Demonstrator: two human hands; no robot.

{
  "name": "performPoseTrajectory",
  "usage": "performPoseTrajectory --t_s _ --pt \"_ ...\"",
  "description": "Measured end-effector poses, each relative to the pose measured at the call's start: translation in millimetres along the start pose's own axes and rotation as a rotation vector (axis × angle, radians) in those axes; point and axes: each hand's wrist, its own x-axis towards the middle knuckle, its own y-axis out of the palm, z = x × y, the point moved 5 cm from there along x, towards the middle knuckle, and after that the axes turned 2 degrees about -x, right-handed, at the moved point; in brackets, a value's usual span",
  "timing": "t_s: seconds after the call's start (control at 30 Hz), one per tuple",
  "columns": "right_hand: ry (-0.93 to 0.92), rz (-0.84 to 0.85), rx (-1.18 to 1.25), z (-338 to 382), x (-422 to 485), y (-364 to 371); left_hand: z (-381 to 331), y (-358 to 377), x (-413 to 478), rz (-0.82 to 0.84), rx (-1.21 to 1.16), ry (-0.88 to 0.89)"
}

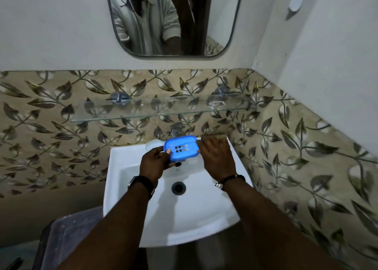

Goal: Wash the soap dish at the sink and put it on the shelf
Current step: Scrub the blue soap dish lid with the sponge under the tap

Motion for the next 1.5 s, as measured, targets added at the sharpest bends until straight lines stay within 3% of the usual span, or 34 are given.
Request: performPoseTrajectory --t_s 0.13,0.33,0.53,0.73,0.97,1.07,1.27,1.37,1.43,1.5 --pt "0.12 0.218 -0.064 -38.5 13.1 19.5 5.3 0.5 2.0 -0.049 0.019 0.004" --pt "0.162 0.363 -0.097 -73.1 12.7 64.6 17.2 4.2 2.4 -0.076 0.01 0.016" --pt "0.226 0.633 -0.006 -93.4 3.9 138.6 27.4 11.7 8.7 -0.081 0.016 0.031" --pt "0.262 0.743 0.039 -88.7 -8.0 171.0 27.6 16.1 8.4 -0.076 0.014 0.055" --pt "0.308 0.647 0.047 -89.8 -14.7 175.6 21.7 16.8 1.9 -0.098 -0.016 0.073" --pt "0.459 0.534 0.15 -104.3 -16.5 164.1 20.9 17.0 -1.3 -0.096 0.005 0.071" --pt "1.047 -0.023 0.974 -124.5 -15.6 92.8 9.6 21.8 -10.9 -0.107 -0.01 0.086" --pt "0.895 -0.268 0.988 -109.0 2.3 30.5 0.8 23.2 -14.7 -0.108 -0.056 0.097" --pt "0.626 -0.342 0.902 -85.0 18.6 -10.5 -4.5 25.4 -16.5 -0.102 -0.088 0.098" --pt "0.317 -0.304 0.765 -48.3 32.3 -38.1 -8.8 29.9 -17.9 -0.086 -0.118 0.095"
